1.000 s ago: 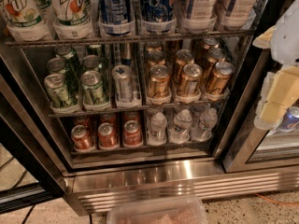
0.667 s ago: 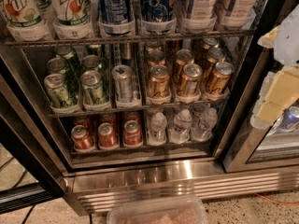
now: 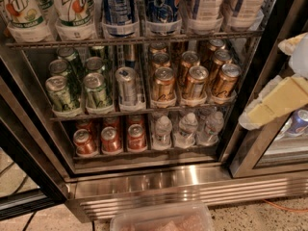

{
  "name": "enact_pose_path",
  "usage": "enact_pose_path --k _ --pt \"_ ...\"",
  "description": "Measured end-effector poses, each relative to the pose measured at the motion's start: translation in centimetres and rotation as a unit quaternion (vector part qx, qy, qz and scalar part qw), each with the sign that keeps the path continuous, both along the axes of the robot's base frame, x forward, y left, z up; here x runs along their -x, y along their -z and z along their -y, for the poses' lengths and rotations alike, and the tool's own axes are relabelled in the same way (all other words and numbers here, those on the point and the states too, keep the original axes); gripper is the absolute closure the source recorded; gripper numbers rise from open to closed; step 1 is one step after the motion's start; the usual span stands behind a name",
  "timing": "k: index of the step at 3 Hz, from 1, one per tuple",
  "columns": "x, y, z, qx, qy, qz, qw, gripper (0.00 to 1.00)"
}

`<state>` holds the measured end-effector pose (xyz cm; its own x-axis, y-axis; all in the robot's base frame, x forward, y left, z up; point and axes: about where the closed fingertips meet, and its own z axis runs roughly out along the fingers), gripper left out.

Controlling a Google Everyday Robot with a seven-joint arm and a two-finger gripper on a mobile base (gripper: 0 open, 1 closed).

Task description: Pick blue plastic bottle from top shelf of fridge

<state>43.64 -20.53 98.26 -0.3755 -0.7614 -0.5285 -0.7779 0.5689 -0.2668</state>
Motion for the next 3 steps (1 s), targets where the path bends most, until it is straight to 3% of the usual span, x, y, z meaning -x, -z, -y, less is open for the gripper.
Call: enact_pose_path --k 1,3 --pt "-1.1 -0.6 -0.1 -0.062 0.031 0.048 0.9965 0.00" --pt "-1.9 -1.7 -1.3 -0.152 0.081 0.106 0.9794 0.00"
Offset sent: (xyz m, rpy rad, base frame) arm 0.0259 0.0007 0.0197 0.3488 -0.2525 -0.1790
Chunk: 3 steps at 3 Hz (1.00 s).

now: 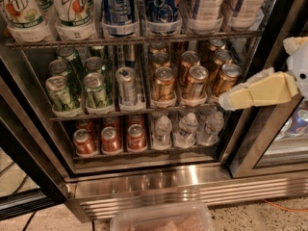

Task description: Pick blue plastic bottle from top shelf of fridge

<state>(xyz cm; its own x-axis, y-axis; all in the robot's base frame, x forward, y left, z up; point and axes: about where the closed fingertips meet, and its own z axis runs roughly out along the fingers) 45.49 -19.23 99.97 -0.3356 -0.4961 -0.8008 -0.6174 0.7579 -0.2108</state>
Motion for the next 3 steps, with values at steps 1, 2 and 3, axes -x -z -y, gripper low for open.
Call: enact_pose_path --k 1,2,3 --pt "0.1 -0.7 -1.3 -0.023 0.007 0.016 0.9996 0.00" --pt "-0.1 -1.6 -2.5 -0.039 0.006 0.037 0.9986 0.00" --pt "-0.6 -2.8 -3.6 -0.052 -0.003 0.056 0.9971 0.00"
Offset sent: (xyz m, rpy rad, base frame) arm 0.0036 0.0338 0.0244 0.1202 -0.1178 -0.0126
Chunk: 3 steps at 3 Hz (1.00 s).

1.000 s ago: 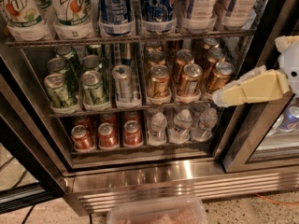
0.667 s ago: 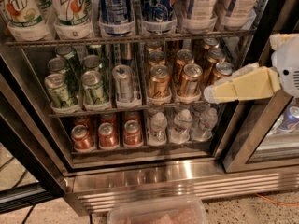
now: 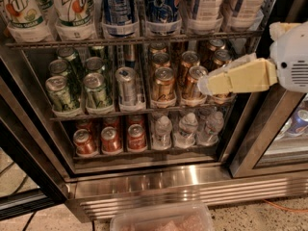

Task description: Pick blue plastic bottle from top shelf of fridge

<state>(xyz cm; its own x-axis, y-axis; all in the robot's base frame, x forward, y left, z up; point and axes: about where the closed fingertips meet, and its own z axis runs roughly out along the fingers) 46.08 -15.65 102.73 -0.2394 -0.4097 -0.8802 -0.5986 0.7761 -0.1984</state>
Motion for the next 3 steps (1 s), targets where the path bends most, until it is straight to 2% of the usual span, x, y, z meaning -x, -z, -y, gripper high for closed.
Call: enact_pose_path --k 1,2,3 --pt "-2.31 -1.91 -0.42 -0.034 -0.019 0.022 0.9990 0.00" --pt "-2.31 -1.91 -0.42 -0.034 -0.019 0.022 0.9990 0.00" --pt "-2.82 -1.96 -1.24 -0.053 -0.002 0.042 0.9977 0.00"
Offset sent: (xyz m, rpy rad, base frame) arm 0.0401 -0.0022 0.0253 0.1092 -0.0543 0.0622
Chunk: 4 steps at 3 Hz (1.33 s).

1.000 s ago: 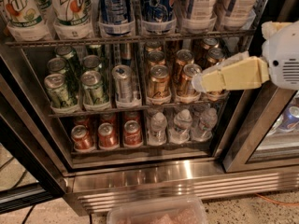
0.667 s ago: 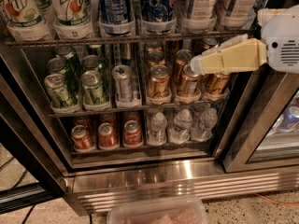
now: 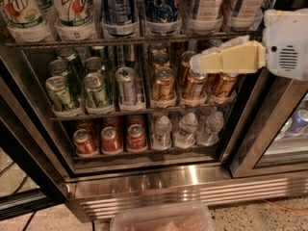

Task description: Pick blue plastic bottle from top shelf of fridge

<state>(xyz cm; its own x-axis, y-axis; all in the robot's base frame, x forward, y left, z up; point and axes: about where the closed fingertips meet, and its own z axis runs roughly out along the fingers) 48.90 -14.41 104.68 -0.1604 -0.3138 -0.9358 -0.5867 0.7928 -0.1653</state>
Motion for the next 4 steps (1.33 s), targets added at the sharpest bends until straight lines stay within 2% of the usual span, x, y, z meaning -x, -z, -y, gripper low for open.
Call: enact_pose_path --k 1,2,3,4 --pt "-1.2 -0.8 -1.4 -0.027 0.023 0.039 0.9986 0.00" --pt "-2.0 -1.8 -2.3 -0.042 0.046 0.074 0.9954 0.02" --pt "-2.6 -2.8 -2.7 -0.050 0.062 0.101 0.9917 0.13" --pt "-3.0 -3.4 -2.9 -0.054 0.076 0.121 0.9882 0.16"
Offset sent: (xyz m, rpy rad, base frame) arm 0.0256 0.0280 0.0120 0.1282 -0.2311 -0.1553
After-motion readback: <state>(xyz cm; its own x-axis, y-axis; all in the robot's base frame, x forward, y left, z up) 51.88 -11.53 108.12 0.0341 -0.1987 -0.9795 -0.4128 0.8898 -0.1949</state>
